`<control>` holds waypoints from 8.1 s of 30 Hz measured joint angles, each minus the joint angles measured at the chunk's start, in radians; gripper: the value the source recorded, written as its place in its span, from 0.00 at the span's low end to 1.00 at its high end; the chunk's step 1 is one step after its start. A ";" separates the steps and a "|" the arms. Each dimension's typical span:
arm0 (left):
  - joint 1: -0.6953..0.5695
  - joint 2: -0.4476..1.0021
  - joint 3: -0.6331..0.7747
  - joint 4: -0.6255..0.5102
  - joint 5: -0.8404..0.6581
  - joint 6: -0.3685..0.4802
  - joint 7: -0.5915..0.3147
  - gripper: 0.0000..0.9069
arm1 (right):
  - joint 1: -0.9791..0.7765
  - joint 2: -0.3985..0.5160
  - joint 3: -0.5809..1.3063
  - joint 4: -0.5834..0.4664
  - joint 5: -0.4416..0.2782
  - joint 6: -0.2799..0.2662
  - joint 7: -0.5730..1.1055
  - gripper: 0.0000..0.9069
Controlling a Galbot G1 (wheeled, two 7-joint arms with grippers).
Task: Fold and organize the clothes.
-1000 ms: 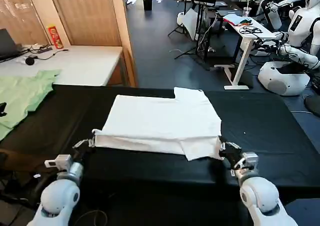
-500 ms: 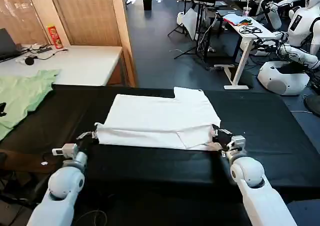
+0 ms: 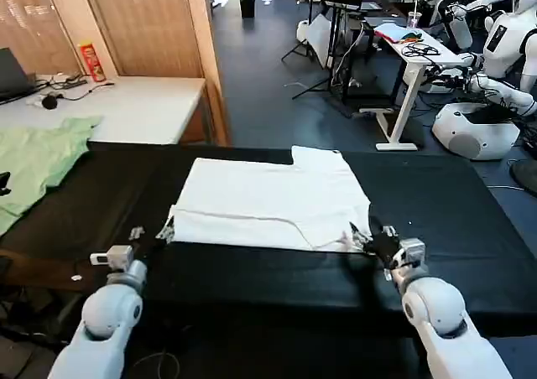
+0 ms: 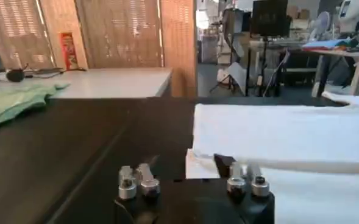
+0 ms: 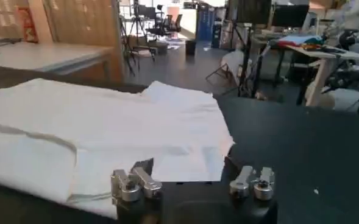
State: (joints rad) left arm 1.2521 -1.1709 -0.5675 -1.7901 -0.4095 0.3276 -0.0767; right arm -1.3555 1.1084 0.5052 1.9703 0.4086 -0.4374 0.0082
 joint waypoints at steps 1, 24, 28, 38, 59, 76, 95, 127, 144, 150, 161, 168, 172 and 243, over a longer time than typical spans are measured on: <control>0.007 0.002 -0.002 -0.002 -0.009 0.004 0.002 0.97 | -0.009 0.002 0.001 0.002 0.000 0.000 0.000 0.94; 0.033 0.007 -0.010 0.028 -0.047 0.019 0.038 0.00 | -0.037 0.039 0.009 -0.014 0.000 0.009 0.012 0.06; 0.054 0.020 -0.010 0.007 -0.043 0.034 0.018 0.00 | -0.066 0.023 0.015 0.031 0.011 -0.046 0.042 0.06; 0.213 0.106 -0.044 -0.145 -0.031 0.064 -0.002 0.00 | -0.235 0.022 0.052 0.189 0.007 -0.130 0.108 0.05; 0.544 0.136 -0.170 -0.407 -0.013 0.135 -0.038 0.97 | -0.421 0.017 0.114 0.389 -0.010 -0.216 0.096 0.97; 0.170 0.183 -0.170 -0.363 -0.272 0.233 -0.112 0.97 | 0.083 -0.055 0.046 0.118 0.069 -0.094 0.075 0.97; -0.507 0.116 0.222 0.288 -0.297 0.299 -0.084 0.97 | 0.746 0.077 -0.272 -0.562 0.100 -0.206 0.124 0.97; -0.636 0.041 0.252 0.543 -0.221 0.317 -0.024 0.26 | 0.852 0.173 -0.304 -0.807 0.070 -0.196 0.088 0.62; -0.623 0.045 0.256 0.522 -0.160 0.318 -0.007 0.19 | 0.837 0.183 -0.270 -0.793 0.073 -0.181 0.069 0.00; -0.620 0.046 0.255 0.506 -0.146 0.310 -0.009 0.19 | 0.815 0.166 -0.243 -0.753 0.111 -0.113 0.043 0.00; -0.621 0.076 0.247 0.416 -0.187 0.308 -0.031 0.19 | 0.756 0.087 -0.211 -0.603 0.172 -0.099 0.026 0.00; -0.555 0.138 0.232 0.293 -0.253 0.320 -0.032 0.19 | 0.630 -0.008 -0.201 -0.435 0.199 -0.139 0.047 0.00; -0.464 0.191 0.203 0.182 -0.270 0.320 -0.032 0.19 | 0.537 -0.063 -0.180 -0.336 0.224 -0.154 0.060 0.00; -0.166 0.112 0.025 -0.015 -0.344 0.319 -0.116 0.97 | 0.413 0.029 -0.149 -0.241 0.147 -0.191 0.182 0.97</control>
State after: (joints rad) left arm 1.0862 -1.0589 -0.5429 -1.8055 -0.7536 0.6470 -0.1925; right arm -0.9421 1.1374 0.3561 1.7292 0.5554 -0.6280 0.1899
